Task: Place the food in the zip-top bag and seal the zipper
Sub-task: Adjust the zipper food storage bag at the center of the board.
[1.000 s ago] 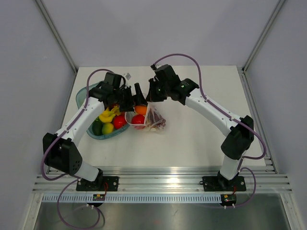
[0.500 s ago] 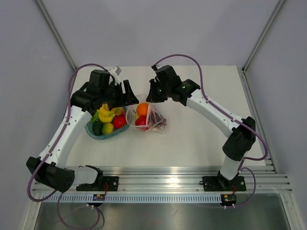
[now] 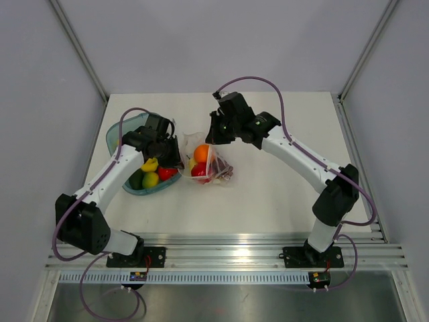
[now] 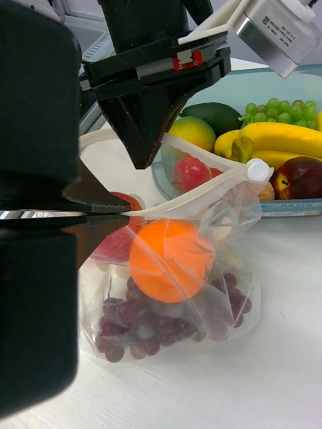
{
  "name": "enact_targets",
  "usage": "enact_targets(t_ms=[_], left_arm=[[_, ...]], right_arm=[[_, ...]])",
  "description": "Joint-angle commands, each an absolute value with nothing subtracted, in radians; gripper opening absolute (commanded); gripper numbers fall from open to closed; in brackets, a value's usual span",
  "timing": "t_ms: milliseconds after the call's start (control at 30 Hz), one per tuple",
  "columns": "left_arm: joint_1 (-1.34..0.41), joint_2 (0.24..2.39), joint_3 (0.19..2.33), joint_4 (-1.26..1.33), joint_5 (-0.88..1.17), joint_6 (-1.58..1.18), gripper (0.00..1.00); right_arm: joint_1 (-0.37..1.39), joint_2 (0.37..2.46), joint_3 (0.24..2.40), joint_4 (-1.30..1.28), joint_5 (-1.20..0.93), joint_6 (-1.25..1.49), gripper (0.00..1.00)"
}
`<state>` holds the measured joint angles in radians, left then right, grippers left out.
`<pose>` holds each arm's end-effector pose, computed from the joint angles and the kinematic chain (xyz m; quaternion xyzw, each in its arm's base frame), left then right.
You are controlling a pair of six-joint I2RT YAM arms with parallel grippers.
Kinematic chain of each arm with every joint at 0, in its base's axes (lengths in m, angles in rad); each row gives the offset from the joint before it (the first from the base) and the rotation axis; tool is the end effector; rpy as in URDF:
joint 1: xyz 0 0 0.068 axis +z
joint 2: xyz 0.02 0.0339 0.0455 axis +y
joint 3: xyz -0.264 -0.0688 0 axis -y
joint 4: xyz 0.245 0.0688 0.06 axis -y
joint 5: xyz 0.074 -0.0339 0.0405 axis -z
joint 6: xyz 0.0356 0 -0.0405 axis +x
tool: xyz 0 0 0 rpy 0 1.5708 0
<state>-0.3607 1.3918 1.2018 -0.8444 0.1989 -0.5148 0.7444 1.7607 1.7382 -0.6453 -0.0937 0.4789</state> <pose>0.2600 -0.1056 0.2923 -0.0476 0.9587 -0.1985 0.1982 0.2935 0.2749 0.3595 -0.1392 0.8882 0.2848 0.3326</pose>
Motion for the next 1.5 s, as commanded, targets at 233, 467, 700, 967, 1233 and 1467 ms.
enact_targets(t_ms=[233,467,700,967,1233,1467], left_arm=[[-0.368,1.356,1.463,-0.796,0.378,-0.518,0.00],[-0.365,1.431,1.497,-0.750,0.436,-0.523,0.00],[-0.364,1.568,1.411,-0.707,0.451,-0.477,0.00],[-0.362,1.554,1.546,-0.819,0.431,-0.368,0.00],[-0.348,1.612,1.664,-1.003,0.302,-0.192,0.06],[-0.342,1.614,1.663,-0.988,0.302,-0.210,0.29]], right_arm=[[0.703,1.642,1.885,-0.695,0.070,0.410,0.00],[0.701,1.597,1.824,-0.677,0.081,0.419,0.00],[0.684,1.624,1.540,-0.572,0.058,0.515,0.00],[0.684,1.575,1.615,-0.586,0.089,0.477,0.00],[0.684,1.569,1.644,-0.583,0.112,0.500,0.00],[0.684,1.549,1.638,-0.563,0.115,0.521,0.00]])
